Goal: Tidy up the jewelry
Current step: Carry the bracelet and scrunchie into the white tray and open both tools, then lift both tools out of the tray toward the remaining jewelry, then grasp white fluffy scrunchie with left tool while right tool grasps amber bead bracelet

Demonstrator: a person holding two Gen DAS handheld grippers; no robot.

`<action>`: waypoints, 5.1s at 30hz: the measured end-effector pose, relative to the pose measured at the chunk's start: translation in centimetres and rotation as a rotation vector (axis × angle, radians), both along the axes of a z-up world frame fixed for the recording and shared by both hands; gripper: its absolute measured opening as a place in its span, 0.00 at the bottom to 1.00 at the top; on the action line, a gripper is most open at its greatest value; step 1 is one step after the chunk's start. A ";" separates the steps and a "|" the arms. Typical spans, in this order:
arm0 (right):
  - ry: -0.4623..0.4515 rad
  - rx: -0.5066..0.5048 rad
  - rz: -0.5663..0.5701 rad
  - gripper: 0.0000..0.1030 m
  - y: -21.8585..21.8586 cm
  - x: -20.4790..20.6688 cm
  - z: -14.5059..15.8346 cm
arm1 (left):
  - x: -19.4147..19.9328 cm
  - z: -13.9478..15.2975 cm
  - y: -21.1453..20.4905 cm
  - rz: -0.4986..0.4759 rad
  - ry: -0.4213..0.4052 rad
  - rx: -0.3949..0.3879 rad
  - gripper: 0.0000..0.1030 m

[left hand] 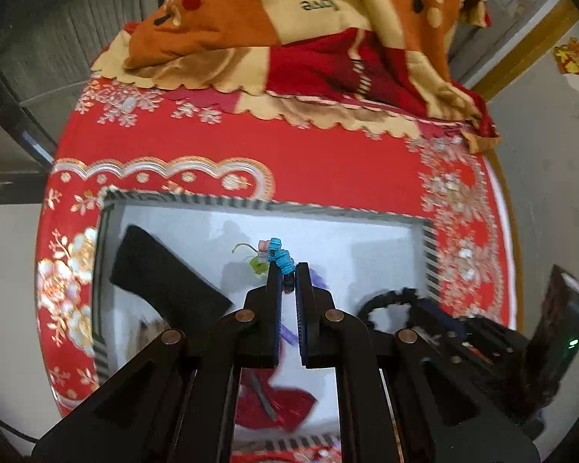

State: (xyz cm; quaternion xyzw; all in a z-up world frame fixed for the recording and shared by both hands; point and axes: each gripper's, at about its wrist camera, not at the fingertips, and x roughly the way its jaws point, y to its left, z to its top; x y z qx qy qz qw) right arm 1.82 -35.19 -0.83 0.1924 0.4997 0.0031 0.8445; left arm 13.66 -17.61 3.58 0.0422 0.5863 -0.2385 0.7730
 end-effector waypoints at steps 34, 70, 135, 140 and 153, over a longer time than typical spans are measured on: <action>0.020 -0.015 -0.088 0.34 -0.7 4.8 -1.9 | 2.5 -4.8 3.1 0.081 0.009 0.093 0.46; -0.134 -0.072 0.091 0.38 6.0 -20.8 6.4 | -21.4 4.4 10.1 0.151 -0.222 0.090 0.48; 0.056 -0.247 0.134 0.12 3.3 -17.9 -5.0 | -29.4 -9.0 11.2 0.057 0.184 0.185 0.59; 0.075 -0.223 0.144 0.12 3.0 -17.5 -5.0 | -27.7 -9.2 9.3 -0.015 0.182 0.215 0.59; 0.087 -0.193 0.094 0.09 2.9 -17.4 -4.7 | -23.6 -10.2 7.2 -0.152 0.233 0.225 0.49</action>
